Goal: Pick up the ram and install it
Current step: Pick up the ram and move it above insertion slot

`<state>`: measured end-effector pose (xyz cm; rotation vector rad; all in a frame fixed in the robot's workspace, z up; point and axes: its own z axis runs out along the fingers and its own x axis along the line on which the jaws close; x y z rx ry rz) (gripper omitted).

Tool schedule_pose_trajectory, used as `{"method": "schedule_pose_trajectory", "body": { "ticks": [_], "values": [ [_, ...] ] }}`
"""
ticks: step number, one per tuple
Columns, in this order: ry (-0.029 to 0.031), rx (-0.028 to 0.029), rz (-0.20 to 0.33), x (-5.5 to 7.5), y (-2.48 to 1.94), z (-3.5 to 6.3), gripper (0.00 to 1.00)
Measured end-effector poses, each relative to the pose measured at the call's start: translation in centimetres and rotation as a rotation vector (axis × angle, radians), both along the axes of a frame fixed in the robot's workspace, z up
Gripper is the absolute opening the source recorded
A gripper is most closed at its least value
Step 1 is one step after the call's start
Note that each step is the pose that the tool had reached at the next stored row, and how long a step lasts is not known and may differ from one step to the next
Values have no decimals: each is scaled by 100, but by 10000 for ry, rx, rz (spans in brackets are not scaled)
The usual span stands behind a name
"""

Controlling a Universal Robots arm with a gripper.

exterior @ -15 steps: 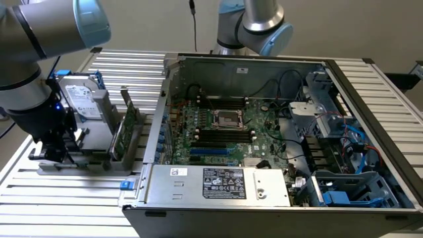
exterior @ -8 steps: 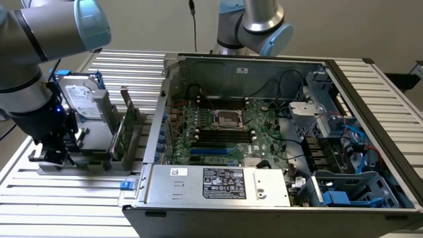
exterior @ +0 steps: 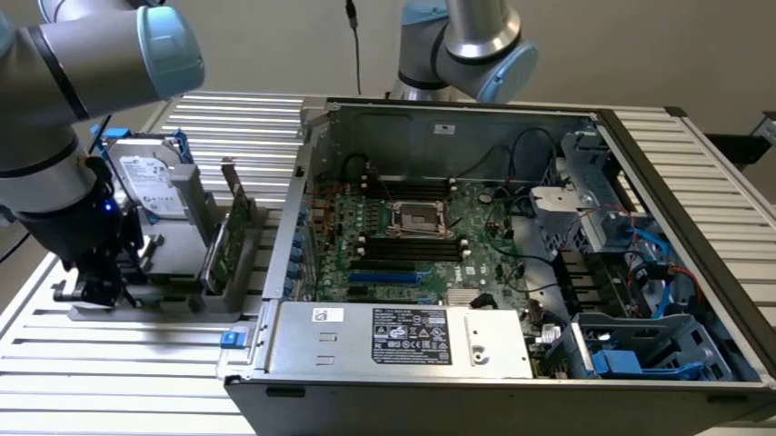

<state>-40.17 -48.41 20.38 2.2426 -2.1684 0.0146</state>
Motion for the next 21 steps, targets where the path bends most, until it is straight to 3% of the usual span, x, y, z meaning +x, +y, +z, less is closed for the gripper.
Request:
{"method": "schedule_pose_trajectory", "body": {
  "ticks": [6,16,20,21],
  "values": [
    [2,-45,0,0,-14,-31,42],
    [1,-67,1,0,-22,-89,42],
    [1,-68,0,0,-24,-100,22],
    [2,-71,0,0,-25,-101,22]
  ]
}}
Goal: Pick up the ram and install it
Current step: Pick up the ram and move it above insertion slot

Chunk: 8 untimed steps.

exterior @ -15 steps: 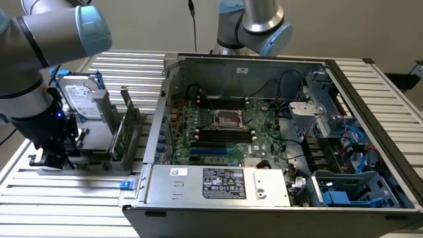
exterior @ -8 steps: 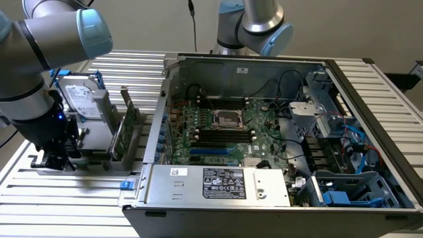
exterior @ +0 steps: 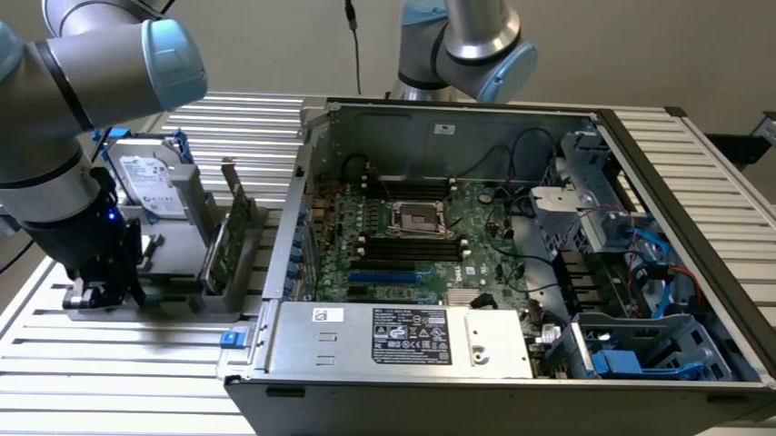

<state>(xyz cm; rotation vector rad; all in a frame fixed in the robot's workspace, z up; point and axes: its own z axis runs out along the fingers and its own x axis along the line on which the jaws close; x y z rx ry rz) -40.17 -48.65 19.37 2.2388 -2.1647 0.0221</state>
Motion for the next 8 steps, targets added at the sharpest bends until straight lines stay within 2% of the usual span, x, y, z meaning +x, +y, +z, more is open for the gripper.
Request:
{"method": "schedule_pose_trajectory", "body": {
  "ticks": [1,8],
  "values": [
    [0,2,0,0,0,-2,16],
    [-1,2,-12,0,0,-6,15]
  ]
}}
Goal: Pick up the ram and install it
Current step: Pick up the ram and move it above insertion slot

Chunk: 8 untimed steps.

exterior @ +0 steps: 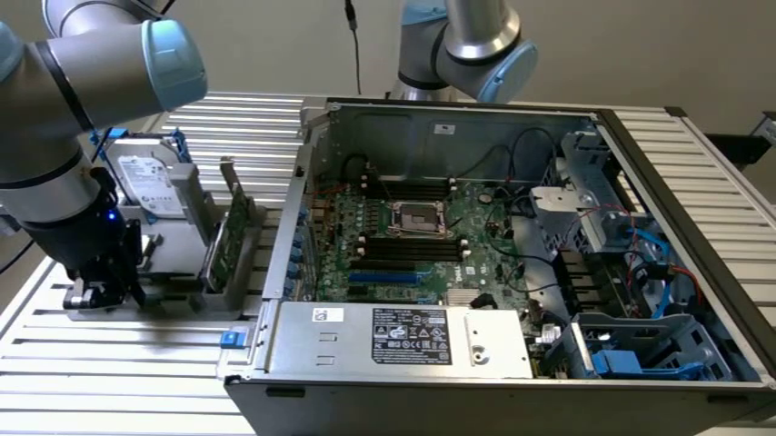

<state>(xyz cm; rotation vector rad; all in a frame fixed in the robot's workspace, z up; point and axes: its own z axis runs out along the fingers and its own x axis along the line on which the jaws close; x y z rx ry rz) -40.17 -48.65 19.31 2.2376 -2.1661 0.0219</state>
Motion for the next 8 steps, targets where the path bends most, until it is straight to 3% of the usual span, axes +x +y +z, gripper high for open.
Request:
{"method": "schedule_pose_trajectory", "body": {
  "ticks": [8],
  "values": [
    [3,0,-350,0,0,0,15]
  ]
}}
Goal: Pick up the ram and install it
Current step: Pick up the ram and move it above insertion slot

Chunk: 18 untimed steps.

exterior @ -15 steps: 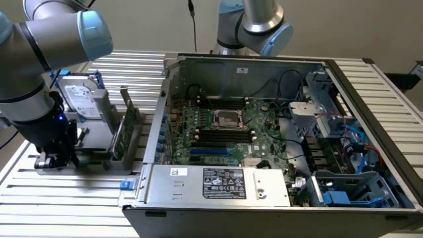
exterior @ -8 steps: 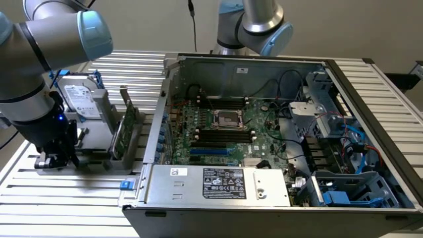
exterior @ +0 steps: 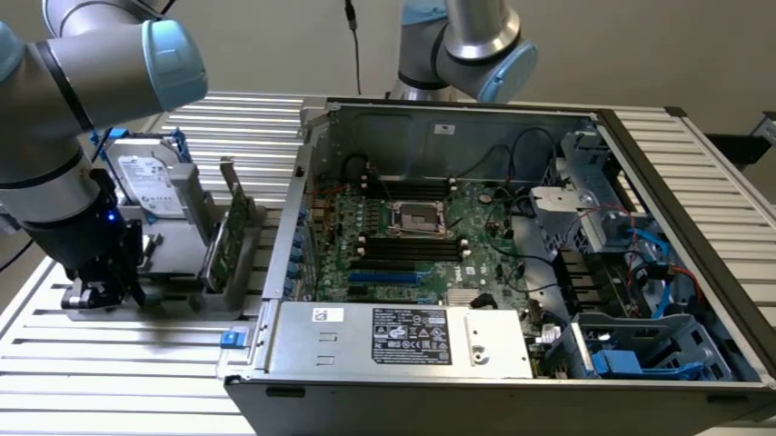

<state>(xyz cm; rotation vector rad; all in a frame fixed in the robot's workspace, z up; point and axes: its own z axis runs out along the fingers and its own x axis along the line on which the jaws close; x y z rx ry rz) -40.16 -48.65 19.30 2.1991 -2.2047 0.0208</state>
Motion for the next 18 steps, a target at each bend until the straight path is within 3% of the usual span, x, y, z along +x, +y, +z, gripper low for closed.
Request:
{"method": "schedule_pose_trajectory", "body": {
  "ticks": [5,8,18],
  "values": [
    [0,4,-191,0,1,16,15],
    [8,1,-202,0,0,91,15],
    [15,0,-254,0,0,497,15]
  ]
}}
